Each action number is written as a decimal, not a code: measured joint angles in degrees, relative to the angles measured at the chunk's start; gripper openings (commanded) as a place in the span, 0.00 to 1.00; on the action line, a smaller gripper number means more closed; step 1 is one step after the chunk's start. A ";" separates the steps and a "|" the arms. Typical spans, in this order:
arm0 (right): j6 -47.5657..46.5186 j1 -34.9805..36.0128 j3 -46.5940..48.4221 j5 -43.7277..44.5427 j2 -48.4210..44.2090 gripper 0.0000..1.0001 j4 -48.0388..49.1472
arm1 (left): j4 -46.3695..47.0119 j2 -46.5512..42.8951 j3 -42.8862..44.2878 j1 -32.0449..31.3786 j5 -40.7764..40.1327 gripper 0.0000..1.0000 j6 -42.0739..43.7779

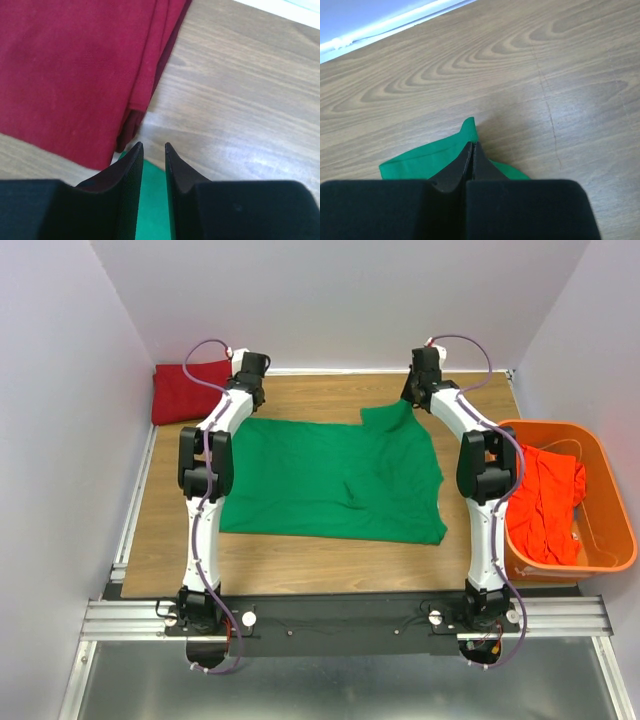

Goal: Fold and stack the t-shirts
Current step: Grap the side of the flattened tshirt furthest away from the robot with both arms

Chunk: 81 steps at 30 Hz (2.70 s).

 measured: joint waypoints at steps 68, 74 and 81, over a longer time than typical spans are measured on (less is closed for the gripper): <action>0.22 -0.15 -3.76 -2.45 -3.63 0.04 0.39 | -12.90 4.63 7.87 1.99 -2.49 0.33 -10.82; 0.22 -0.17 -3.96 -2.99 -3.65 0.04 0.46 | -12.90 5.29 7.87 1.99 -2.27 0.33 -10.93; 0.22 -0.52 -4.13 -3.39 -3.65 0.04 0.48 | -12.85 5.88 7.87 2.29 -1.60 0.28 -11.06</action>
